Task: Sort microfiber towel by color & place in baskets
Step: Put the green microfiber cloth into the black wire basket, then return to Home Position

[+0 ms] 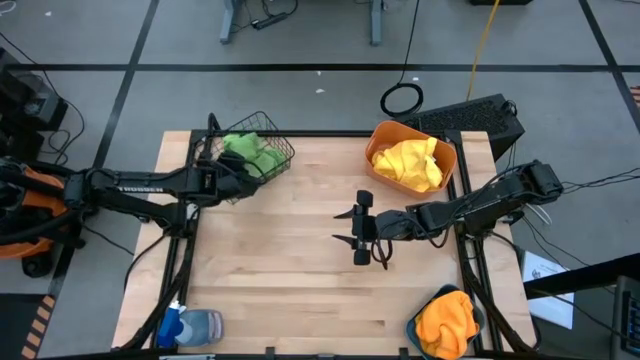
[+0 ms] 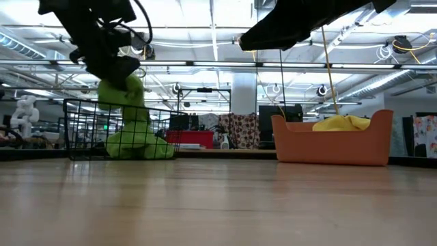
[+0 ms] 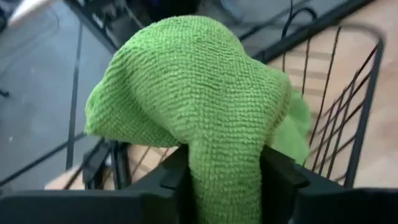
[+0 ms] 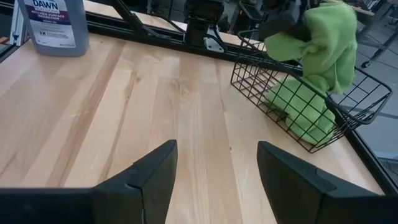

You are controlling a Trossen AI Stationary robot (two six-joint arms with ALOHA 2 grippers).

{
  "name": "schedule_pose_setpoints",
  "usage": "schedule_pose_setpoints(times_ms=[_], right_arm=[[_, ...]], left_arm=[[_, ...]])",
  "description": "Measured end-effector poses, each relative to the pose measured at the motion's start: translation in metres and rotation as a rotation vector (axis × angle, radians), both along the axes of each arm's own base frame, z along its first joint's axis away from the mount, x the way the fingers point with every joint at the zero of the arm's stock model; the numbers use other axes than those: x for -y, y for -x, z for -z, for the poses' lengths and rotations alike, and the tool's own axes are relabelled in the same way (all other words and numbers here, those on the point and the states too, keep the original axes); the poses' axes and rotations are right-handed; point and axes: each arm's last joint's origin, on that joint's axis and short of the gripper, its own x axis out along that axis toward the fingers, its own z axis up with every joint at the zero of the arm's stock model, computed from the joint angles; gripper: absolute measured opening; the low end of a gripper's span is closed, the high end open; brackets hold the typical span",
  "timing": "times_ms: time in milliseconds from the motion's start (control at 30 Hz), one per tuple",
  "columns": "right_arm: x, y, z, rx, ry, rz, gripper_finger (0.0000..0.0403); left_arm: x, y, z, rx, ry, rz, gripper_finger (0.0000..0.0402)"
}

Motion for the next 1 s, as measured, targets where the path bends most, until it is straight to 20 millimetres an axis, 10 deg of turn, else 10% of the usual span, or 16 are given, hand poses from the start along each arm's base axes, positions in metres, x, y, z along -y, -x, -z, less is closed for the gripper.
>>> schedule_pose_setpoints(times_ms=[467, 1000], right_arm=[[0.000, 0.000, 0.001, -0.010, 0.003, 0.000, 0.0215], [0.001, 0.002, 0.005, -0.054, 0.013, 0.001, 0.0215]], left_arm=[[0.011, 0.006, 0.008, -0.045, 0.113, 0.043, 0.0228], [0.033, -0.004, -0.019, 0.021, 0.082, 0.168, 0.0235]])
